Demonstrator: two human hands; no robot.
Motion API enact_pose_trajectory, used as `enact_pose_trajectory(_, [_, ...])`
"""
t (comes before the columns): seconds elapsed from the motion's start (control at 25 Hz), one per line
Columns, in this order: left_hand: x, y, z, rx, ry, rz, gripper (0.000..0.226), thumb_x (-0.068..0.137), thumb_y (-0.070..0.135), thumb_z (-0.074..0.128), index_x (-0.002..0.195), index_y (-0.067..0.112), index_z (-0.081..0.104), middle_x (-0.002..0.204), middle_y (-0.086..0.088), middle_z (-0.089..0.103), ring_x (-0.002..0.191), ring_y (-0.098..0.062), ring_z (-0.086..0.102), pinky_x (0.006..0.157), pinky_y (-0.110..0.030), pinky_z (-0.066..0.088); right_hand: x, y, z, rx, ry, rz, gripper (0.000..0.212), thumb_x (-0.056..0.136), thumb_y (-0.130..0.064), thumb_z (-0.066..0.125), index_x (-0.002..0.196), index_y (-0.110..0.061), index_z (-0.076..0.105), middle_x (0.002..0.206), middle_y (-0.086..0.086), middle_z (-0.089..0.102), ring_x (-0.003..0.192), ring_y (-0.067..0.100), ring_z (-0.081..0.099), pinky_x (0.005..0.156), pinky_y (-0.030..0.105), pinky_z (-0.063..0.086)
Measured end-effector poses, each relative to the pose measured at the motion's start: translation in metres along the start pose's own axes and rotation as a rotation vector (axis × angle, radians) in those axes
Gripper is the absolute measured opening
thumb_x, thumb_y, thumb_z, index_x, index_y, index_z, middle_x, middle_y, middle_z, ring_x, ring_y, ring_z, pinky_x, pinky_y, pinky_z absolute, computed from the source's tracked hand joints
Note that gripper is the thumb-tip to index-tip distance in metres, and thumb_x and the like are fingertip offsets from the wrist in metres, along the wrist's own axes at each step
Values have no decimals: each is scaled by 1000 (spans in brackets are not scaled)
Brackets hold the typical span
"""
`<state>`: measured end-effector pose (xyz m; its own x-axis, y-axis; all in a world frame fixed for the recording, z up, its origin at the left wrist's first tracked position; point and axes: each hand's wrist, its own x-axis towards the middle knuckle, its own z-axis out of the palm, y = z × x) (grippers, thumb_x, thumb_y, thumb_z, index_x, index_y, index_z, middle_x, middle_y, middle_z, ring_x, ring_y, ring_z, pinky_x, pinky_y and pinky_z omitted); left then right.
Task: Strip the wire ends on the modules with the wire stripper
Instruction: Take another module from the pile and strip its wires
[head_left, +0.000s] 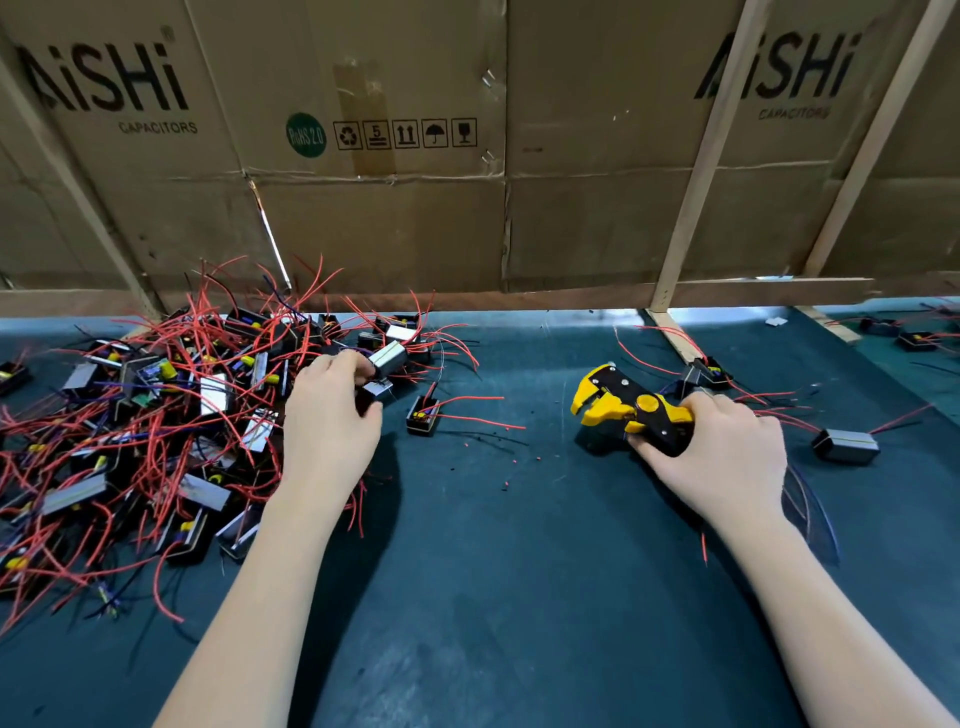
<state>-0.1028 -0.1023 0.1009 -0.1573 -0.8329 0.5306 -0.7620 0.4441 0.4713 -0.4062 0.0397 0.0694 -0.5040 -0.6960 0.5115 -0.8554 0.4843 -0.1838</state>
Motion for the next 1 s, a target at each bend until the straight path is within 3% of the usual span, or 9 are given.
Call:
enact_pose_trajectory(0.08, [-2, 13, -4, -236, 31, 74, 36, 77, 2, 75, 109, 12, 65, 98, 0, 65, 92, -19, 60, 88, -31, 49, -2, -3, -1, 106, 129, -29, 48, 69, -53, 79, 86, -11, 62, 81, 6, 64, 83, 33, 61, 76, 40, 35])
enact_pose_trajectory(0.16, [-5, 24, -9, -521, -64, 142, 40, 76, 3, 79, 111, 18, 66, 95, 6, 68, 89, -11, 64, 87, -20, 50, -7, -13, -4, 332, 187, -53, 40, 68, -46, 83, 83, -15, 62, 78, -2, 62, 77, 25, 60, 75, 38, 40])
enact_pose_trajectory(0.28, [-11, 35, -8, -626, -426, 200, 39, 74, 3, 82, 107, 19, 68, 91, 4, 71, 85, -12, 68, 79, -20, 53, -14, -29, -12, 815, 16, -94, 28, 71, -40, 84, 78, -25, 61, 69, -14, 61, 66, 4, 55, 66, 13, 40])
enact_pose_trajectory(0.36, [-17, 39, -1, -496, -627, 231, 33, 75, 9, 83, 104, 17, 70, 89, 4, 71, 84, -8, 67, 71, -17, 51, -17, -35, -12, 957, -157, -67, 26, 74, -41, 81, 75, -25, 60, 64, -10, 57, 58, 2, 46, 59, 11, 35])
enact_pose_trajectory(0.44, [-21, 40, 4, -425, -678, 212, 23, 81, 15, 79, 102, 15, 71, 92, 2, 72, 86, -9, 67, 73, -16, 50, -19, -40, -9, 986, -255, 0, 27, 77, -41, 79, 72, -22, 60, 62, -1, 51, 58, 8, 41, 55, 16, 32])
enact_pose_trajectory(0.52, [-19, 40, 4, -525, -726, 78, 15, 92, 13, 66, 106, 11, 71, 99, -4, 72, 88, -9, 66, 76, -22, 54, -21, -45, -6, 986, -255, 62, 27, 77, -40, 78, 71, -21, 60, 57, -7, 45, 56, 7, 38, 53, 16, 31])
enact_pose_trajectory(0.6, [-15, 37, -1, -661, -834, -70, 25, 98, -1, 48, 113, 6, 68, 109, -8, 70, 91, -9, 64, 80, -27, 58, -22, -48, -6, 965, -246, 85, 27, 77, -40, 78, 71, -20, 60, 55, -11, 44, 53, 4, 37, 53, 14, 32])
enact_pose_trajectory(0.72, [-12, 27, -12, -654, -986, -45, 34, 95, -10, 47, 119, 7, 64, 120, -3, 68, 101, -15, 68, 86, -31, 58, -22, -48, -7, 954, -258, 90, 29, 76, -41, 78, 73, -18, 61, 54, -12, 45, 52, 3, 39, 53, 12, 33])
enact_pose_trajectory(1.0, [-6, 12, -15, -829, -1066, -196, 25, 104, 6, 40, 113, -1, 62, 101, -23, 71, 78, -28, 70, 69, -32, 59, -18, -43, -5, 1008, -294, 125, 32, 76, -51, 76, 72, -23, 61, 56, -13, 42, 55, 5, 37, 52, 15, 30])
